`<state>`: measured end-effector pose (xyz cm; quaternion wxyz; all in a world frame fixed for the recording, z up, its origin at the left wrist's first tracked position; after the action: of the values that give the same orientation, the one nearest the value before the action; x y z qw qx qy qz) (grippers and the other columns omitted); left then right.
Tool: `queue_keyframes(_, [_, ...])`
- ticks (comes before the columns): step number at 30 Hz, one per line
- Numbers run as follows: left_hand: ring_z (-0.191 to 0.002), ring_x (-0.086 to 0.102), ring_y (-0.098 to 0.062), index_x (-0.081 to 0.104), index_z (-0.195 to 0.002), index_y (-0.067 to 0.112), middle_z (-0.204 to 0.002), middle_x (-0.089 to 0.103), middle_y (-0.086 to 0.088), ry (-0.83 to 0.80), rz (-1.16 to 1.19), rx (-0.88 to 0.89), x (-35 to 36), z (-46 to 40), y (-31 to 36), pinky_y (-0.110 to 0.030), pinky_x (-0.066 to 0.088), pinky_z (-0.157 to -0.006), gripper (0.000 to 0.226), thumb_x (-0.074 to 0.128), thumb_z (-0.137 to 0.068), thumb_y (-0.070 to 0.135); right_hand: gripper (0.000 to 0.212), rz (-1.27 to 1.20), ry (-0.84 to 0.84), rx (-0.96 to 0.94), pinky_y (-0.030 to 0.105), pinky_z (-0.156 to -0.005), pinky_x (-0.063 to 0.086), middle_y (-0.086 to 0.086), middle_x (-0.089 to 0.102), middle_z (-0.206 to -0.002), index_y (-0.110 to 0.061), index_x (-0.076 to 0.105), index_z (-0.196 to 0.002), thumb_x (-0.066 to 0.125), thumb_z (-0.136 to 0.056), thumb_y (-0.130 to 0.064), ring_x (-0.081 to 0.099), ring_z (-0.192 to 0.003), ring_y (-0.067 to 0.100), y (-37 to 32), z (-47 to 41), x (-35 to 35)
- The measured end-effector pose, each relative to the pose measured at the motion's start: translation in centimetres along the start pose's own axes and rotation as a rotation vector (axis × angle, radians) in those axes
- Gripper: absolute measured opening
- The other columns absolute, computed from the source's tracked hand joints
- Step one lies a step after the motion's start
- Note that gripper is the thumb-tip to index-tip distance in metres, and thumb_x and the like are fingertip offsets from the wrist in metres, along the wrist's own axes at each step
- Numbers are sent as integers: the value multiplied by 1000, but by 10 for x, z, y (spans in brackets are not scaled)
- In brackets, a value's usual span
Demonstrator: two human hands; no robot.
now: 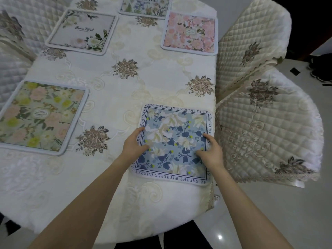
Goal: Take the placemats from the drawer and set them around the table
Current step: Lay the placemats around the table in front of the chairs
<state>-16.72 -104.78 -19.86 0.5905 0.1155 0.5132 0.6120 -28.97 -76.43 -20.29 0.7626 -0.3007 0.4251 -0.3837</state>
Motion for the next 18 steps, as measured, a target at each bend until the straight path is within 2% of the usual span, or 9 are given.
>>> queue_keyframes(1, [-122,51,-29,42,-142,23,-142,45,-3,-6,-9,-8,1,0,-3,-37,45,-99,74,73,-77,5,70,46,7,-20,20,-56,52,1,54,-125,-27,51,-133,71,-74,4,65,-88,23,-1,0,1])
queue_keyframes(3, [-124,44,-26,37,-146,22,-134,46,-8,-21,-90,3,6,1,-9,-28,36,-97,74,71,-81,9,72,167,29,-48,33,-79,55,2,46,-120,-27,48,-137,71,-73,-4,56,-104,27,-1,0,2])
queue_keyframes(4, [-121,42,-27,36,-147,22,-125,45,-10,-17,-152,17,7,2,-9,-27,34,-95,73,70,-82,12,73,229,39,-50,38,-91,50,4,40,-120,-28,47,-139,70,-73,-9,47,-112,28,0,1,4])
queue_keyframes(6, [-112,36,-28,37,-146,19,-114,38,-10,30,-306,81,6,6,-5,-34,35,-97,67,63,-84,18,72,396,67,-63,38,-102,37,12,32,-130,-28,42,-144,67,-77,-18,30,-122,30,2,6,8])
queue_keyframes(9, [-125,38,-38,45,-140,7,-136,42,-23,115,-695,277,13,11,1,-47,38,-100,62,41,-85,34,65,762,180,-253,46,-114,23,21,27,-153,-19,37,-149,48,-87,-33,24,-139,37,-2,14,15])
queue_keyframes(11, [-138,32,-37,38,-144,3,-150,34,-21,92,-810,357,23,14,-7,-49,30,-109,63,31,-92,38,64,827,186,-341,46,-118,16,17,27,-156,-10,33,-150,28,-91,-36,23,-145,35,5,15,23])
queue_keyframes(13, [-142,28,-34,33,-147,2,-153,30,-18,89,-868,407,26,16,-15,-46,21,-114,63,29,-96,40,64,845,153,-355,43,-120,11,12,22,-159,-8,26,-152,19,-93,-33,19,-147,30,14,16,29])
queue_keyframes(15, [-134,41,-36,47,-137,-1,-143,45,-22,83,-920,437,24,12,-10,-45,20,-114,61,34,-92,39,64,873,164,-346,45,-120,11,11,23,-159,-8,27,-152,19,-94,-33,19,-147,29,15,14,29])
queue_keyframes(18, [-120,52,-36,64,-107,2,-118,63,-19,116,-972,473,18,-6,27,-47,21,-113,49,37,-84,35,65,829,177,-364,47,-120,12,10,29,-157,-8,31,-150,16,-94,-39,21,-147,28,-9,12,32])
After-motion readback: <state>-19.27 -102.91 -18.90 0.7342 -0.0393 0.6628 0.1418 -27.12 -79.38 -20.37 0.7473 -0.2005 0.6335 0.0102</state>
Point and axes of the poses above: each hand's wrist, its own z-axis away from the middle knuckle, its own x-axis out of the palm, y = z × x, the point moved 8 cm from there along -z, towards the middle knuckle
